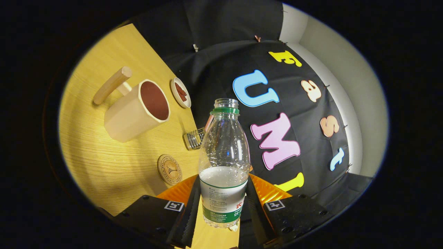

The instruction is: Take the bottle from table, then pour the juice into the cup, finally place the bottle on the coaster

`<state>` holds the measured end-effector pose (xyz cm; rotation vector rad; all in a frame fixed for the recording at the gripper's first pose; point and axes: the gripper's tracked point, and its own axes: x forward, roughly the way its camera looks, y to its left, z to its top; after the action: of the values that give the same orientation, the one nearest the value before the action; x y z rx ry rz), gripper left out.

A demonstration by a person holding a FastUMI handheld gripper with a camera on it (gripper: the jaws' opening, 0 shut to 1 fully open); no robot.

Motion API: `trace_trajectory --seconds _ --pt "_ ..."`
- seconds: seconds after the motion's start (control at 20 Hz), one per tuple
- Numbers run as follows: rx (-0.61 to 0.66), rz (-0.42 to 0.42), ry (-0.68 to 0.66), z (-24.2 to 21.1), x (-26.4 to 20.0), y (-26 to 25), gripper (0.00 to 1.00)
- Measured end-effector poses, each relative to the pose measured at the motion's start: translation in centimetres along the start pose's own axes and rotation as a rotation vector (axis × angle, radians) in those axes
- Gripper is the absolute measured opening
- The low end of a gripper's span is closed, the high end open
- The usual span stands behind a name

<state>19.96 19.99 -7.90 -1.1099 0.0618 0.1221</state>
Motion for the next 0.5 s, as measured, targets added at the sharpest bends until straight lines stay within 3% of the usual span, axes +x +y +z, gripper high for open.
trace_trajectory --seconds 0.2,0.5 --pt "-0.147 -0.03 -0.007 0.9 0.1 0.1 0.69" --pt "-0.233 -0.015 0.01 1.5 1.0 1.0 0.69"
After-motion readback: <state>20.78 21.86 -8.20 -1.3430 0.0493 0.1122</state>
